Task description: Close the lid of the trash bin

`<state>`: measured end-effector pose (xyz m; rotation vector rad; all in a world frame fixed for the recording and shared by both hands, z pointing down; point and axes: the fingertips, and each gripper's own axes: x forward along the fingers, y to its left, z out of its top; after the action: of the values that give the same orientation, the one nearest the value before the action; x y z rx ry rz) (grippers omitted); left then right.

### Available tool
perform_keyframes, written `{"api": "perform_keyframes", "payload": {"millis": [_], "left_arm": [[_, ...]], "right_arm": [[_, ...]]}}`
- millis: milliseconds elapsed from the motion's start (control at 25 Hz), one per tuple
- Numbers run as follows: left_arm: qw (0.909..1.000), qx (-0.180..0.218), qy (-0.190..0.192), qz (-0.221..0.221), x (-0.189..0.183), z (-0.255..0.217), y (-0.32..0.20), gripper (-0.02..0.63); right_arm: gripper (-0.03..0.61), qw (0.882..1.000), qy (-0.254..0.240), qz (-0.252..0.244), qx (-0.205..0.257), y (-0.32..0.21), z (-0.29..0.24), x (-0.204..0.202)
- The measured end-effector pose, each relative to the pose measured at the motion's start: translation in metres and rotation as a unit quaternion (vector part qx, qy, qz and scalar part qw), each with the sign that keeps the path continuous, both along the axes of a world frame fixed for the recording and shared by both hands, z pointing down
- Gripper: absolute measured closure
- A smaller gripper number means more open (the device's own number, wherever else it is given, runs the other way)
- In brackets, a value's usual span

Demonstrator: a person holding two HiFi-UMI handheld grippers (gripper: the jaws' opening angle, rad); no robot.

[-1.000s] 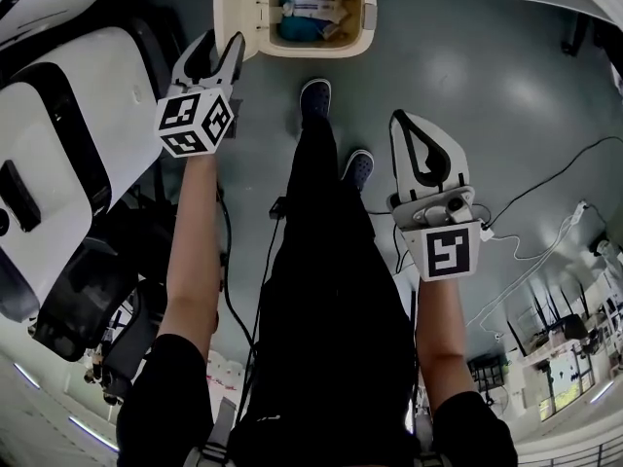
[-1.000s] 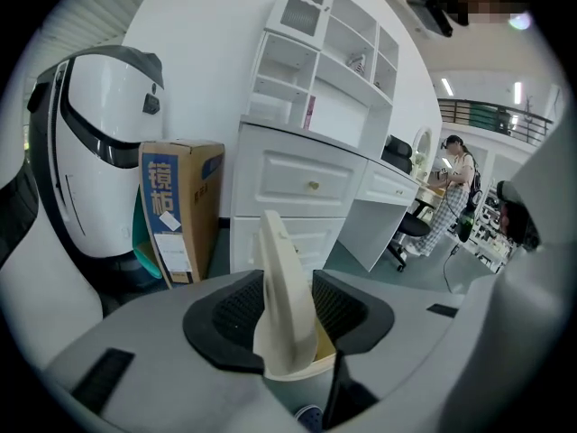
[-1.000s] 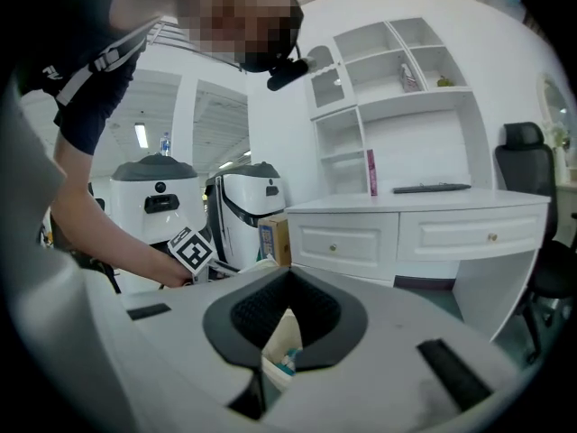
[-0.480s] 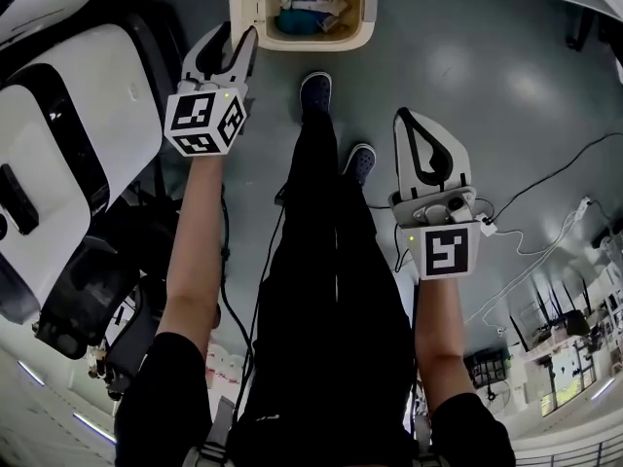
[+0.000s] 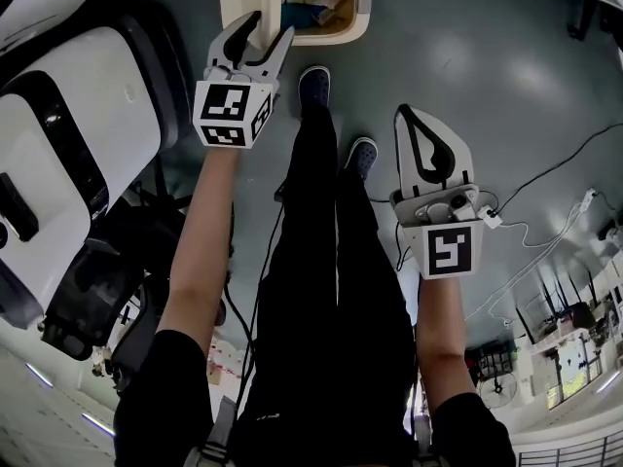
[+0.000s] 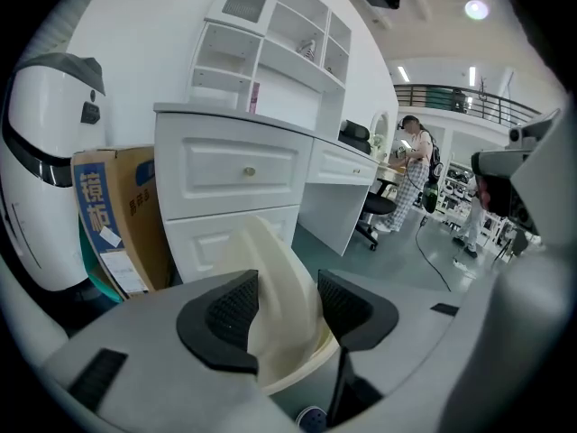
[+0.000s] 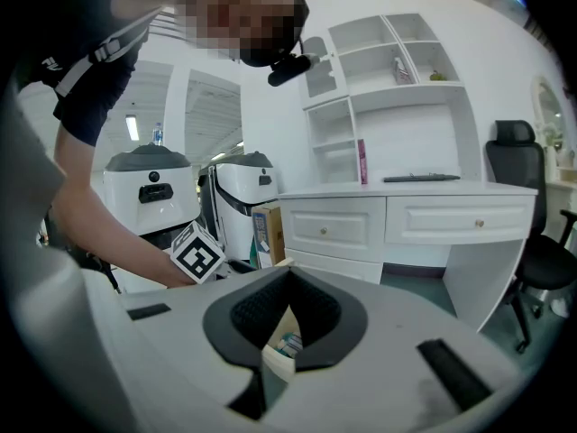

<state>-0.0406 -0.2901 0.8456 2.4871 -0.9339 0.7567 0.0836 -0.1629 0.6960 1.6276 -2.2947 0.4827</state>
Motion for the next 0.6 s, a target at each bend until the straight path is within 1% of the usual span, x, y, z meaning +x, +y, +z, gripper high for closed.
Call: {"api": "perform_keyframes", "payload": {"millis": [160, 360, 520, 600], "left_arm": [[0.9999, 0.000, -0.007, 0.016, 0.016, 0.007, 0.007, 0.396], [0.9986, -0.001, -0.011, 0.053, 0.039, 0.022, 0.016, 0.385], [0.9970, -0.024, -0.004, 0.073, 0.054, 0.038, 0.022, 0.385], [0.9960, -0.030, -0.009, 0.083, 0.062, 0.047, 0.023, 0.385]], "right_arm": [[0.572, 1.000, 0.001, 0.006, -0.002, 0.003, 0.002, 0.005], [0.572, 1.000, 0.001, 0.015, -0.009, 0.006, 0.007, 0.009], [0.572, 1.000, 0.002, 0.018, -0.009, 0.008, 0.008, 0.014], [0.572, 1.000, 0.001, 0.023, -0.011, 0.008, 0.012, 0.017]]}}
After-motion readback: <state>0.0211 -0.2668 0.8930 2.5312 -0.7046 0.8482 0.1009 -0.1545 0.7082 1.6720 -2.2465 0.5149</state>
